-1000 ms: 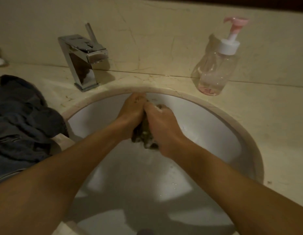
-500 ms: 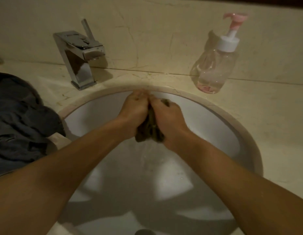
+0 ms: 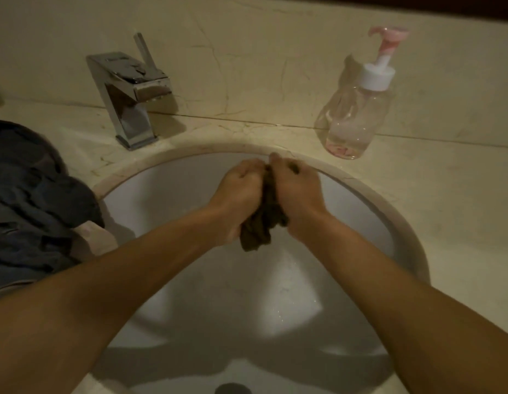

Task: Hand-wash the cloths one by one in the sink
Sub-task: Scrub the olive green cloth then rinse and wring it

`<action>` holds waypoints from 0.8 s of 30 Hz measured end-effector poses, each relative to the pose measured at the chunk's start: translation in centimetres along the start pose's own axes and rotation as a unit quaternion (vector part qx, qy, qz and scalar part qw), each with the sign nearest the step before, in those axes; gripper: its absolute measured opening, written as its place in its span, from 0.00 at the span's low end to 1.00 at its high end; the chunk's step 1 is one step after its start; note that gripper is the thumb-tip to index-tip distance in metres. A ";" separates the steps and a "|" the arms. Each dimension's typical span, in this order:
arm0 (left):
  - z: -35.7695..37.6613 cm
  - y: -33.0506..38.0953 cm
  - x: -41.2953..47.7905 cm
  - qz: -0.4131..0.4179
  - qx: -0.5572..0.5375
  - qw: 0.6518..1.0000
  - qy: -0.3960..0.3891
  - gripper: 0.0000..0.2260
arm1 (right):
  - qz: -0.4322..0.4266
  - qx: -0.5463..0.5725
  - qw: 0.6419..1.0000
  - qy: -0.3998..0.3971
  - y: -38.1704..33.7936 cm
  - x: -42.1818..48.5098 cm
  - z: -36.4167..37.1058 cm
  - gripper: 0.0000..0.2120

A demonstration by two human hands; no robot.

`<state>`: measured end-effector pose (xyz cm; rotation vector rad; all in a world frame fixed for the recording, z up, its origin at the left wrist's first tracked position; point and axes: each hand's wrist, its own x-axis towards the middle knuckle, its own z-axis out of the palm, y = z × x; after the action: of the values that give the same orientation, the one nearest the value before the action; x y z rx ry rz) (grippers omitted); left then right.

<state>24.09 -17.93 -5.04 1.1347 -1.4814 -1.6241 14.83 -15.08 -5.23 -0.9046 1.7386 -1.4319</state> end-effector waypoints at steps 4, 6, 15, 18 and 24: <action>1.5 0.0 -0.8 0.052 0.044 0.998 -0.016 0.13 | 0.032 0.076 0.997 0.004 0.2 0.9 -1.2 0.16; 0.3 -0.1 -0.1 0.043 0.029 0.998 0.029 0.13 | 0.073 0.077 0.994 -0.019 0.4 -0.1 0.1 0.17; 0.7 0.0 -0.4 -0.025 0.019 0.999 0.017 0.12 | 0.075 0.069 0.995 0.005 0.0 0.7 0.0 0.12; 1.0 -0.3 -0.4 -0.018 0.043 0.999 0.005 0.13 | 0.092 0.088 0.992 0.006 -0.2 0.6 -0.7 0.14; -2.0 -0.3 0.8 -0.017 0.010 0.995 0.099 0.12 | 0.024 0.001 0.998 -0.055 0.4 -2.7 2.3 0.16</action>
<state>25.57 -19.41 -5.47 1.3001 -1.3596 -1.4743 18.18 -13.86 -5.70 -0.9169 1.6672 -1.3274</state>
